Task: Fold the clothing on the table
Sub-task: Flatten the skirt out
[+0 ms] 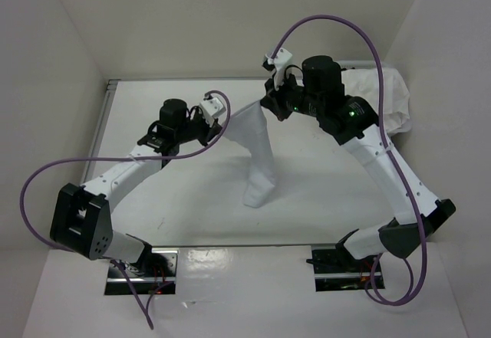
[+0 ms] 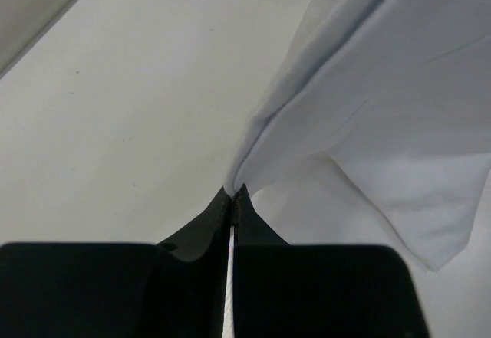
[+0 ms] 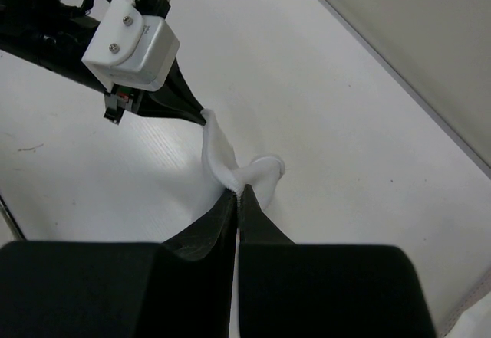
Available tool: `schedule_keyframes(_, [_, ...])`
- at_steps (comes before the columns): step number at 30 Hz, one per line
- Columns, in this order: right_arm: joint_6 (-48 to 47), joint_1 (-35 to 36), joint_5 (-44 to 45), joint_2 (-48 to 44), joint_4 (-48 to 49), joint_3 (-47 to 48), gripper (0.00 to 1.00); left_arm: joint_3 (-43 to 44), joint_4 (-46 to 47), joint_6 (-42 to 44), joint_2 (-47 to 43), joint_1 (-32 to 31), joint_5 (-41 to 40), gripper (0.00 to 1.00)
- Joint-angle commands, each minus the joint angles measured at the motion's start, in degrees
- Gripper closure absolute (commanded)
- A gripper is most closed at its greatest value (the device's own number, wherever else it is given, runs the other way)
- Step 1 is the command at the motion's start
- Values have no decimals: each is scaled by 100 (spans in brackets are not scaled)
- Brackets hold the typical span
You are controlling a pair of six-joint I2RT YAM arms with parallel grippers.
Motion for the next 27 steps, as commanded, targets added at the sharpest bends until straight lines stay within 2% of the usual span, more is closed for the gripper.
schedule_keyframes(1, [40, -18, 68, -253, 124, -2, 100, 155, -129, 182, 134, 27, 692, 100])
schedule_keyframes(9, [-13, -264, 209, -411, 229, -2, 100, 207, -1077, 525, 240, 27, 886, 100])
schedule_keyframes(13, [-74, -423, 314, -525, 281, -2, 100, 269, -1343, 605, -84, 89, 379, 100])
schedule_keyframes(19, [-127, -476, 578, -788, 282, -54, 100, 374, -1343, 245, -963, 343, -44, 100])
schedule_keyframes(27, [-127, -528, 525, -1053, 168, -108, 100, 980, -1650, -361, -1421, 396, -440, 100])
